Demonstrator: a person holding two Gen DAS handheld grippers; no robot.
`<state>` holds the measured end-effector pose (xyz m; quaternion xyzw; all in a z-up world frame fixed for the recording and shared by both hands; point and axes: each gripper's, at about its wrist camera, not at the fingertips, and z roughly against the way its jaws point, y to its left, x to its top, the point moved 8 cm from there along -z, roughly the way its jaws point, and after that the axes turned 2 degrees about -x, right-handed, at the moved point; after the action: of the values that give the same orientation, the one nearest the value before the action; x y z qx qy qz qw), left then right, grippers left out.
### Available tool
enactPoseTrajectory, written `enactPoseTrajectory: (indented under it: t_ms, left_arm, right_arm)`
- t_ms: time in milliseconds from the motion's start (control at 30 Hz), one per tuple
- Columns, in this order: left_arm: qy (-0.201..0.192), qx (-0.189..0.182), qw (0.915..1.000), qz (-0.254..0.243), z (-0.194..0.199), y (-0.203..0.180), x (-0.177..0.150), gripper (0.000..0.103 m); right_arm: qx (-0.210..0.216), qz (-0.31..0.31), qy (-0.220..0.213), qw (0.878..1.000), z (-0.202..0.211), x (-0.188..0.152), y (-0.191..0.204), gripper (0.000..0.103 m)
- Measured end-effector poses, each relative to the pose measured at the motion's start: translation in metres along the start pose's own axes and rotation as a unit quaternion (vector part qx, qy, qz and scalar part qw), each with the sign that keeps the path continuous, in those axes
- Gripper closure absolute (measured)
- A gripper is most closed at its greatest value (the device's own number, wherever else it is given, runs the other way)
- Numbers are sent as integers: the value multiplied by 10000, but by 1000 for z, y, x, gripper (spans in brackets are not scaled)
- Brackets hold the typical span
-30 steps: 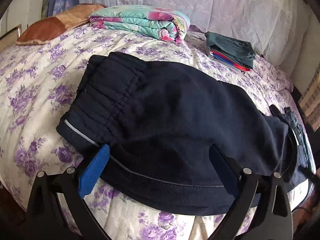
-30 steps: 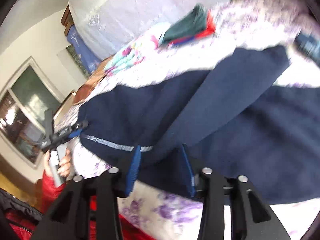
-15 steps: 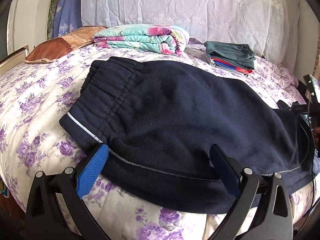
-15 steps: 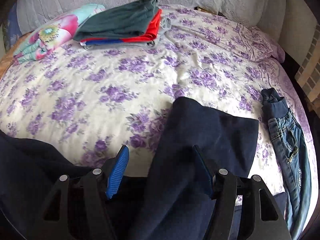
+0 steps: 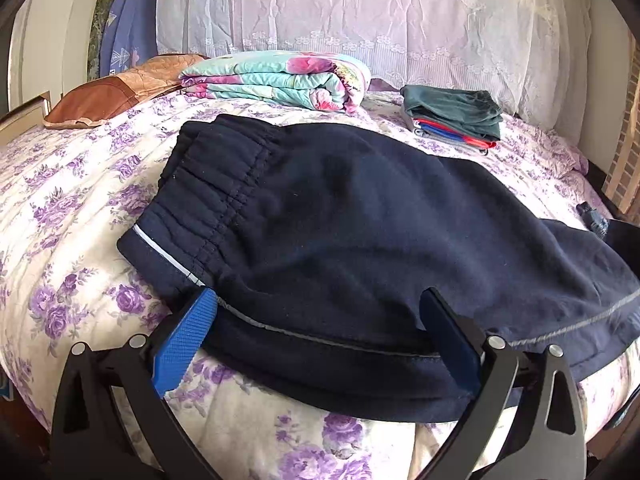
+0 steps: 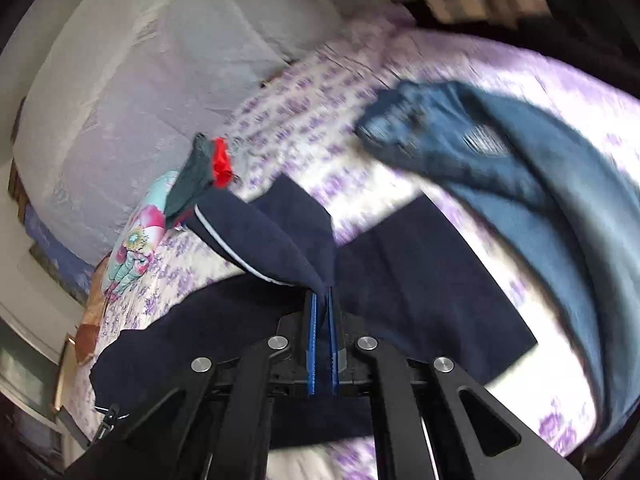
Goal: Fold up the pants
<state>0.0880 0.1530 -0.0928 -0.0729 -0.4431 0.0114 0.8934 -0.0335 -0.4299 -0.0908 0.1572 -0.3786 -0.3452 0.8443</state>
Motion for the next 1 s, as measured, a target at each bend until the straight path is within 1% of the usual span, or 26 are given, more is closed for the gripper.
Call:
enactPoseTrajectory:
  t_ms: [33, 67, 100, 133, 167, 200, 233, 300, 333, 400, 467, 533, 567, 600, 667, 733, 800, 867, 900, 933, 967, 1000]
  left_arm:
    - [38, 47, 10000, -27, -1, -1, 0, 5]
    - [80, 81, 9999, -36, -1, -2, 0, 5]
    - [119, 91, 9999, -18, -1, -1, 1, 5]
    - [168, 82, 9998, 27, -1, -1, 1, 5]
    - [205, 66, 9997, 77, 0, 0, 1, 5]
    - [246, 40, 9996, 126, 0, 1, 2, 5]
    - [282, 17, 9995, 165, 1, 1, 2, 5]
    - [330, -12, 9991, 251, 1, 2, 2, 5]
    - [347, -14, 9990, 289, 1, 3, 2, 5]
    - [383, 28, 9987, 325, 1, 2, 2, 5]
    - [410, 101, 9987, 302, -1, 1, 2, 5]
    - [428, 160, 9985, 293, -2, 2, 5, 5]
    - [452, 144, 9982, 353, -3, 3, 7, 5]
    - [486, 64, 9976, 482, -3, 6, 9, 5]
    - [525, -174, 9955, 769, 0, 12, 13, 5]
    - [575, -477, 9922, 996, 2, 19, 14, 5]
    - [625, -705, 9893, 1110, 3, 22, 15, 5]
    - [689, -831, 9868, 1206, 4, 23, 15, 5]
    - [707, -871, 9860, 1230, 7, 23, 16, 6]
    - [693, -901, 9858, 1237, 12, 21, 17, 6]
    - [657, -943, 9858, 1221, 17, 19, 19, 6]
    - [595, -1000, 9864, 1162, 26, 14, 21, 6]
  right_arm:
    - [-44, -171, 32, 9998, -1, -5, -14, 94]
    - [168, -265, 30, 9995, 0, -6, -18, 95]
    - [269, -330, -6, 9991, 1, -5, -19, 93]
    - [314, -347, -95, 9989, 4, -1, -17, 87]
    - [394, -288, -212, 9986, 7, 2, -13, 65]
    - [415, -155, -303, 9986, 8, 6, -7, 52]
    - [343, 8, -390, 9987, 9, 9, -2, 51]
    - [314, 124, -437, 9985, 4, 15, 0, 51]
    - [376, 23, -343, 9987, -2, 15, -2, 52]
    - [642, -295, -136, 9974, -16, 14, -8, 51]
    - [678, -291, -141, 9972, -25, 20, -8, 54]
    - [624, -3, -245, 9977, -29, 26, -3, 75]
    - [750, 22, -275, 9968, -26, 30, 1, 89]
    - [898, -5, -335, 9954, -18, 33, 5, 89]
    - [1132, 186, -600, 9916, 11, 39, 14, 89]
    - [1210, 234, -668, 9901, 31, 38, 10, 90]
    - [974, 158, -437, 9942, 28, 24, -10, 90]
    - [652, 7, 17, 9979, 8, 4, -35, 90]
    - [706, -142, 65, 9974, 5, -1, -42, 89]
    - [800, -244, -3, 9965, 9, -1, -44, 89]
    - [726, -265, -139, 9969, 15, 3, -44, 84]
    - [524, -205, -437, 9975, 26, 10, -43, 78]
